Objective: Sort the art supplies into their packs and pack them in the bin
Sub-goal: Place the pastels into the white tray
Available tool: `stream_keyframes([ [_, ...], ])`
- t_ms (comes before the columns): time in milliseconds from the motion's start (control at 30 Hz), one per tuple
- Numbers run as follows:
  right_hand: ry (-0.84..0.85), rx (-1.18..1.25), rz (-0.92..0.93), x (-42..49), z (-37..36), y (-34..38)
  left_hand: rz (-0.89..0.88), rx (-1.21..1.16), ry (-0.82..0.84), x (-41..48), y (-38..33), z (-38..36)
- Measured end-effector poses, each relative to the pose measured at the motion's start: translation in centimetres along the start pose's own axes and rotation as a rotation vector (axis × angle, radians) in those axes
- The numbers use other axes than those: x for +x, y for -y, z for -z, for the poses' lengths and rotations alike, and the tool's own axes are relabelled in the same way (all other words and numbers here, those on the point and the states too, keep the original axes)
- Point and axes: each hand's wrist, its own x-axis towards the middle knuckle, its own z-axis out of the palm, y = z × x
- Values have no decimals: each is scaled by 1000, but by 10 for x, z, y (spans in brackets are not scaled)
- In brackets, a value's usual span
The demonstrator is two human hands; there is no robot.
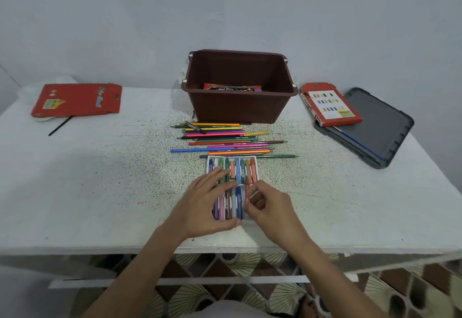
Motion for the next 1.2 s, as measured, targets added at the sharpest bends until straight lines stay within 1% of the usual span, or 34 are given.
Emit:
stream_keyframes([
  [133, -63, -138, 64, 0, -7, -2, -8, -3, -8, 0, 1, -1],
  [433, -84, -347, 199, -1, -12, -10, 18, -9, 21, -1, -1, 1],
  [533, -75, -356, 223, -1, -13, -12, 22, 4, 35, -1, 0, 1],
  [700, -127, -371, 250, 3, -10, -13, 17, 14, 34, -1, 0, 1],
  [867, -54, -463, 280, 13, -4, -17, 18, 12, 32, 0, 0, 1],
  [1000, -23, -461, 299, 19, -1, -19, 19, 15, 33, 0, 0, 2],
  [1200, -71, -448, 362, 13, -6, -27, 25, 20, 44, 0, -1, 3],
])
